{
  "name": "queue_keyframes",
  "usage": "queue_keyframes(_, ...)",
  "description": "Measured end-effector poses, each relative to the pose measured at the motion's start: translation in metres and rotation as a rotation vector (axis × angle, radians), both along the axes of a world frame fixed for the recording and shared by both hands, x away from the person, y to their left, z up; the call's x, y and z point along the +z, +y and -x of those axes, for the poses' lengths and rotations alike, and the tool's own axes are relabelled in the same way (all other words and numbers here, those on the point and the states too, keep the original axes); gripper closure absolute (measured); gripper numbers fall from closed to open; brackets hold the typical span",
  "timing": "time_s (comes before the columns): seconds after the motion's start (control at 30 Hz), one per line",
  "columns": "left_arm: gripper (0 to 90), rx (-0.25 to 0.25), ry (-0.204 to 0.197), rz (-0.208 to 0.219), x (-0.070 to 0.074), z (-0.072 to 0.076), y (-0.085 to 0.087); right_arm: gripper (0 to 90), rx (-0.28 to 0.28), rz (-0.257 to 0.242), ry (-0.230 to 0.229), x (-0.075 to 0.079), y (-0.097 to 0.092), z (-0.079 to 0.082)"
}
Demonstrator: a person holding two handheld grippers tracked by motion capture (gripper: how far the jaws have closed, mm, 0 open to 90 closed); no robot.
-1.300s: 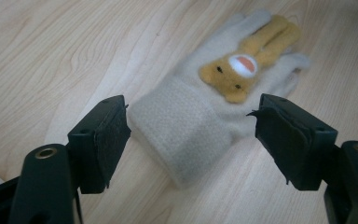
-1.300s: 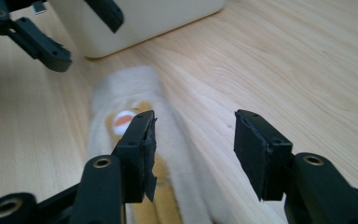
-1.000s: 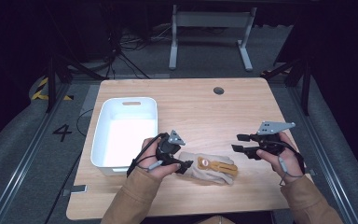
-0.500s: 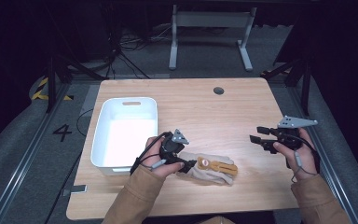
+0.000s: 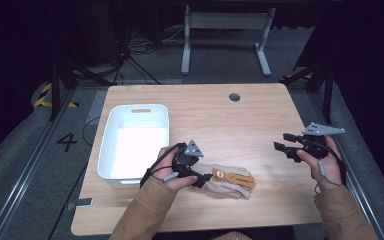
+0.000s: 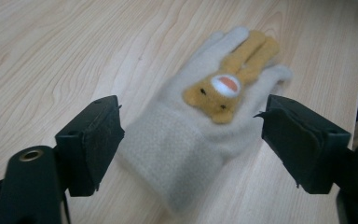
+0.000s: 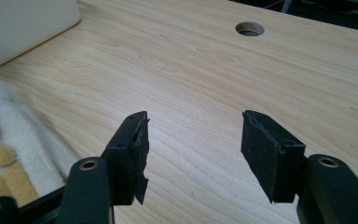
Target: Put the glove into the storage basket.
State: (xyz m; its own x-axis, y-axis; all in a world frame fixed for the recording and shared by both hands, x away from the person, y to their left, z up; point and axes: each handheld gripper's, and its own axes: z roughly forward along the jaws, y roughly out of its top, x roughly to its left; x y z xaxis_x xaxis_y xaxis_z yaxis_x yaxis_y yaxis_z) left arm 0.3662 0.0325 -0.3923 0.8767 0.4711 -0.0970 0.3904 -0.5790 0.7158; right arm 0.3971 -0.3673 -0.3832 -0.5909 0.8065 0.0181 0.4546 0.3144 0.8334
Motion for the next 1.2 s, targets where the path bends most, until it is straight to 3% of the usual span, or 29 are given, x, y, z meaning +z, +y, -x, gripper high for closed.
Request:
queue_keyframes(0.13, 18.5, -0.013, -0.004, 0.004, -0.007, -0.001, -0.002, 42.3, 0.005, 0.000, 0.005, -0.001, 0.000, 0.000)
queue_keyframes(0.27, 18.5, -0.059, -0.004, -0.022, -0.014, 0.000, -0.004, 41.9, 0.006, -0.005, 0.009, -0.002, -0.001, -0.001)
queue_keyframes(0.43, 18.4, -0.080, -0.014, 0.015, -0.023, 0.002, -0.007, 41.6, 0.011, -0.005, 0.013, -0.003, 0.000, -0.002)
queue_keyframes(0.5, 18.5, -0.084, -0.004, 0.028, -0.028, 0.002, -0.007, 41.0, 0.015, -0.007, 0.019, -0.003, 0.001, -0.002)
queue_keyframes(0.77, 18.8, -0.052, -0.052, 0.029, -0.036, -0.003, -0.009, 41.0, 0.030, -0.004, 0.023, -0.003, 0.004, -0.002)
queue_keyframes(1.0, 18.0, -0.075, -0.023, 0.011, -0.048, -0.008, -0.012, 41.0, 0.037, 0.014, 0.032, -0.006, 0.008, -0.002)
queue_keyframes(1.2, 16.4, -0.100, -0.016, 0.010, -0.050, -0.007, -0.012, 41.0, 0.066, 0.023, 0.044, -0.009, 0.013, -0.003)
